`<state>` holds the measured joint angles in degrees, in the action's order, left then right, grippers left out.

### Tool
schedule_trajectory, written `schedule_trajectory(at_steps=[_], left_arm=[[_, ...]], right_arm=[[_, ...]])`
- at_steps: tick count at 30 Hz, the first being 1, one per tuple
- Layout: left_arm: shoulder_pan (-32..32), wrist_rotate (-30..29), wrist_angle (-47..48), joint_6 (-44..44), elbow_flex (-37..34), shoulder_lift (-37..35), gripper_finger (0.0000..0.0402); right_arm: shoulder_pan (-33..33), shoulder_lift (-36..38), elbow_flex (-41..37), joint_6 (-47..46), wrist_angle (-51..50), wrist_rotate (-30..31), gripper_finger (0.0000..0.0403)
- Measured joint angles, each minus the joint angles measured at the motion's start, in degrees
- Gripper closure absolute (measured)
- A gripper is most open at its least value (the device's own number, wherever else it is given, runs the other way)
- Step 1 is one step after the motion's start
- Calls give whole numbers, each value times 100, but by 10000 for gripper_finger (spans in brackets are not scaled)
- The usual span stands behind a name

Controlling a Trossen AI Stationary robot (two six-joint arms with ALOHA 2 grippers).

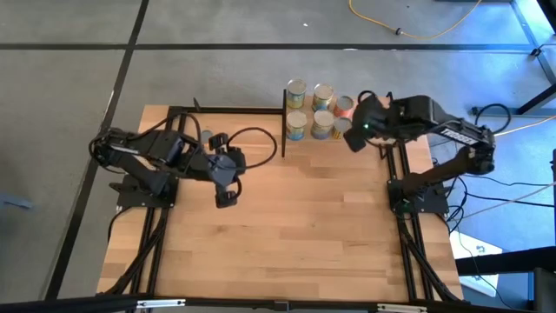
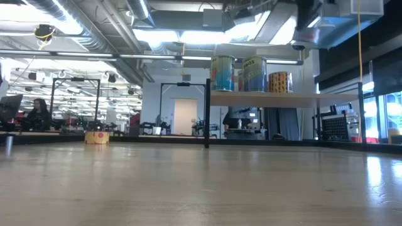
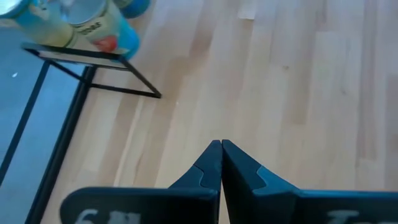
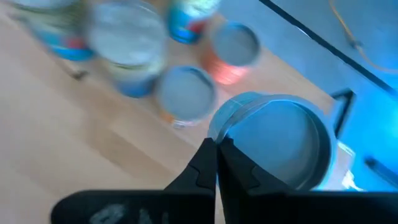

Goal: Pick and place cans onto a shelf
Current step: Put the canned tuna on the shelf

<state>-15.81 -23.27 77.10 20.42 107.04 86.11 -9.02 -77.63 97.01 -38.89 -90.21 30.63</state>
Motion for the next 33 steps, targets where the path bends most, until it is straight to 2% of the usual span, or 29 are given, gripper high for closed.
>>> schedule_trajectory(at_steps=[5,9,16,21,26,33], left_arm=[[367,-8,0,7,0,0,401],[658,-9,0,5,0,0,401],[1089,-8,0,14,0,0,401],[1292,14,-2,54,0,0,401],[1425,24,-2,155,0,0,401],[1589,32,-2,156,0,0,401]], right_arm=[[-919,125,-545,383,34,-16,401],[-1641,119,-796,1056,248,-116,401],[-2685,105,-1232,2458,1583,-1009,401],[-3375,101,-1617,2896,2119,-1573,401],[-3857,90,-2031,3131,2333,-1819,401],[-4080,82,-2430,3431,2689,-2153,401]])
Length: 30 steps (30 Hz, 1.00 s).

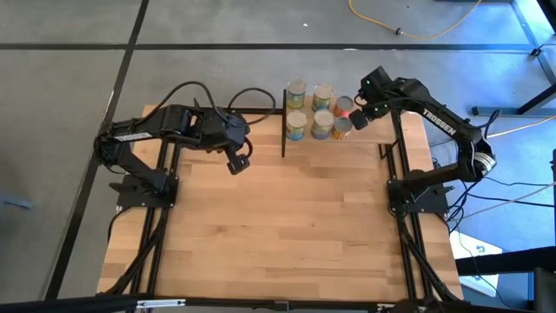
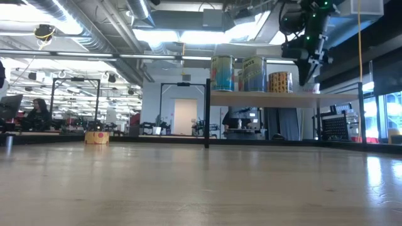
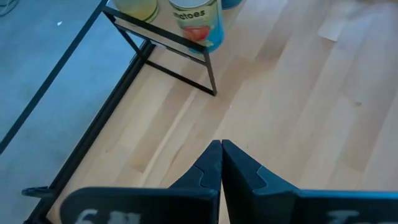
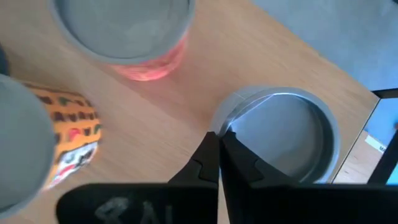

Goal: Pick and place cans onto a shelf
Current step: Put the canned tuna on the shelf

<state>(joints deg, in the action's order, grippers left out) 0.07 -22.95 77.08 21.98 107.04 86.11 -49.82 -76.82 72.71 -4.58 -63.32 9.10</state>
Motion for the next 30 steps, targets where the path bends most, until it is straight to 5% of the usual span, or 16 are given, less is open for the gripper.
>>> schedule_trajectory(at_steps=[30], left_arm=[[142,10,-9,17,0,0,401]], right_arm=[[-202,-2,56,664,229,31,351]])
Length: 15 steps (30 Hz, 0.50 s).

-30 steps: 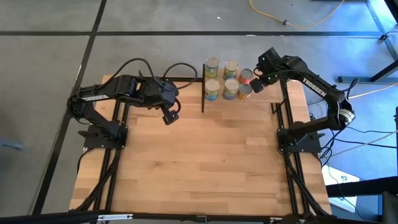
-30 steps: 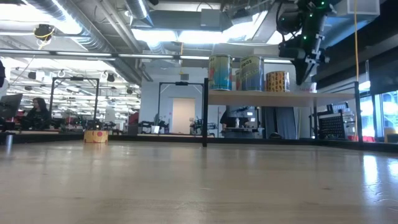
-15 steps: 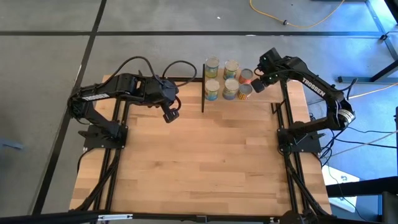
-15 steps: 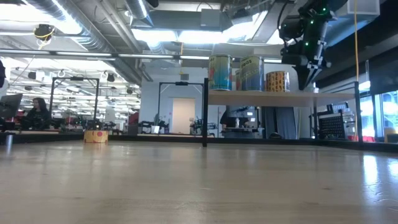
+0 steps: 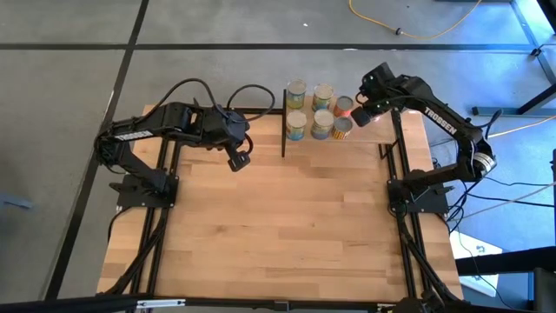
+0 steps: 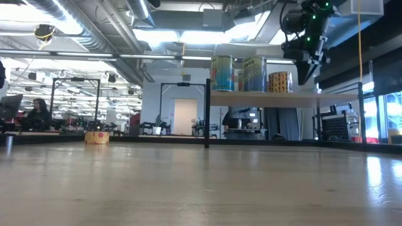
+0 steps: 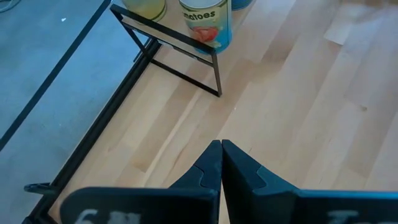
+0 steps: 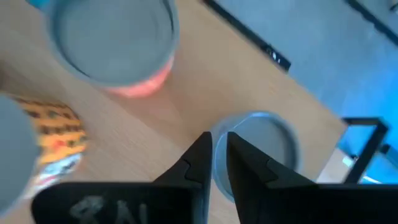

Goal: Pick and place cans onto a shelf
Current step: Put the canned tuna on the shelf

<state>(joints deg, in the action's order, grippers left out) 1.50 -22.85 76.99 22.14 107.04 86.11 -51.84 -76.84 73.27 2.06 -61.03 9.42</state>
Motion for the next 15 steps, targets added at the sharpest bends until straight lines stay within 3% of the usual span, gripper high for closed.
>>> schedule_trajectory(at_steps=[7,12,15], left_arm=[[0,-2,1,-1,0,0,401],[0,-2,2,-1,0,0,401],[0,-2,3,-1,-2,0,401]], right_arm=[[218,0,701,105,-921,-4,396],[246,0,569,-33,-1808,2,399],[246,-2,414,-4,-1748,2,400]])
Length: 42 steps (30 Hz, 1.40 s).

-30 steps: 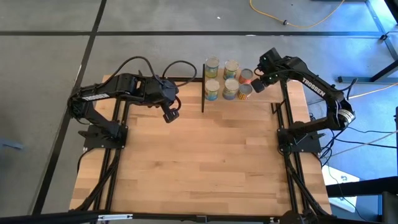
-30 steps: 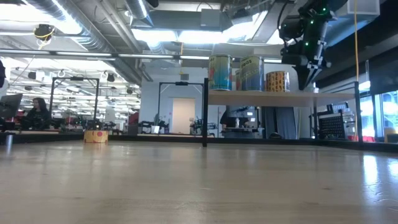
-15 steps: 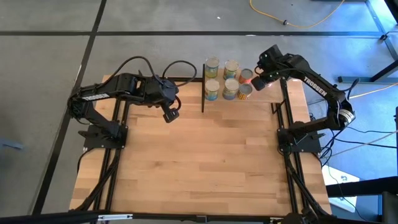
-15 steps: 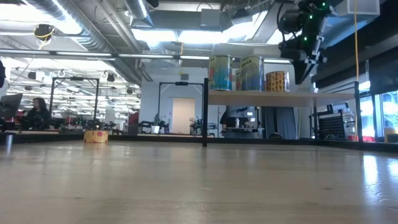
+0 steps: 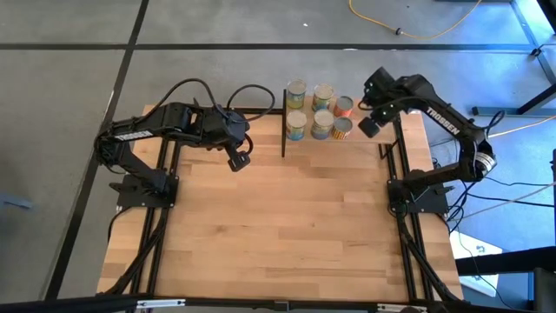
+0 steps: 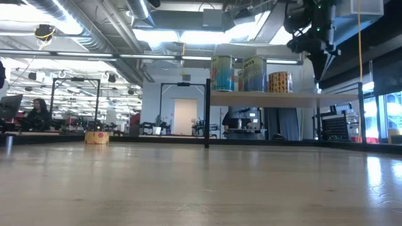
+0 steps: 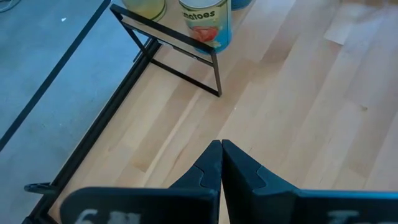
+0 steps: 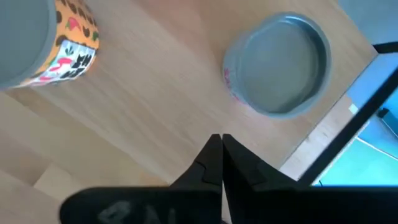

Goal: Pick and place cans onto a shelf
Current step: Put the canned tuna on the shelf

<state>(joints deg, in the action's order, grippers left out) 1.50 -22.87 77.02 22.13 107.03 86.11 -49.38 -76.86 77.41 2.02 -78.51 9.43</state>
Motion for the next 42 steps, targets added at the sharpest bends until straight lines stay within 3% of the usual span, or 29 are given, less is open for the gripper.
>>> schedule_trajectory(at_steps=[10,16,29,42], left_arm=[[181,1,2,-2,-1,0,401],[251,0,4,-20,-1,0,401],[251,2,4,-15,-1,0,401],[251,2,8,-9,-1,0,401]], right_arm=[[-122,0,-403,2,362,43,401],[-145,-2,-470,45,461,755,402],[-351,-54,-472,149,601,466,402],[-377,-572,-473,352,813,446,403]])
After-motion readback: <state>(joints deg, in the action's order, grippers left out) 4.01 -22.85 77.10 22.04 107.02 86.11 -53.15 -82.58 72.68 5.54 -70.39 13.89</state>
